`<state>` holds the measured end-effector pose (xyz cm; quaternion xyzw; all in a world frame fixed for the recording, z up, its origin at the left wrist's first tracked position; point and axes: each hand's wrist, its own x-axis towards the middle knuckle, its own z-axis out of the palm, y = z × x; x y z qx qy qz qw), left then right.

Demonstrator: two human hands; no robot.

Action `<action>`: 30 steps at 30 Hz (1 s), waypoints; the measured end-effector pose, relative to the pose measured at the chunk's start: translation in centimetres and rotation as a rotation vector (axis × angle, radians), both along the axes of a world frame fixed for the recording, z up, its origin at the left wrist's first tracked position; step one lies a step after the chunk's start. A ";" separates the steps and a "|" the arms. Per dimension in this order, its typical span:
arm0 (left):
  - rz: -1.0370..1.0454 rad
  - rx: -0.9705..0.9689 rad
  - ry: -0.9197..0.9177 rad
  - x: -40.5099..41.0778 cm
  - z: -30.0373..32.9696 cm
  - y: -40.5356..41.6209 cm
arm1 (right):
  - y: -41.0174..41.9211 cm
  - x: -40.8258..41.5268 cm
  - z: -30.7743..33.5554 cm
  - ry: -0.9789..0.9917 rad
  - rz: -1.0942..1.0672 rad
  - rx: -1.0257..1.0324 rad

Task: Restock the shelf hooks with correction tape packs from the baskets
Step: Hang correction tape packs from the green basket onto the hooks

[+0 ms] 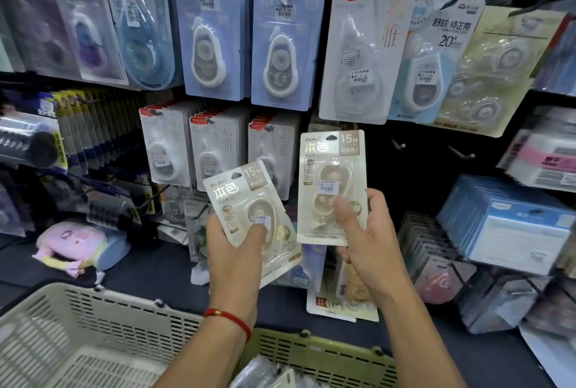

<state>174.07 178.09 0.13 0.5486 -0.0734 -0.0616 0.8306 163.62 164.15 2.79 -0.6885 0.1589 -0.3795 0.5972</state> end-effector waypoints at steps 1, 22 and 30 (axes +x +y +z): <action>0.006 -0.002 0.001 0.0 0.0 0.1 | 0.1 0.0 0.1 -0.011 0.012 0.015; -0.055 0.050 -0.091 -0.2 -0.3 -0.4 | -1.3 0.0 -2.7 0.419 0.050 -0.088; -0.336 0.060 -0.250 -1.3 0.2 -0.5 | 0.0 0.1 -2.4 0.176 0.095 -0.101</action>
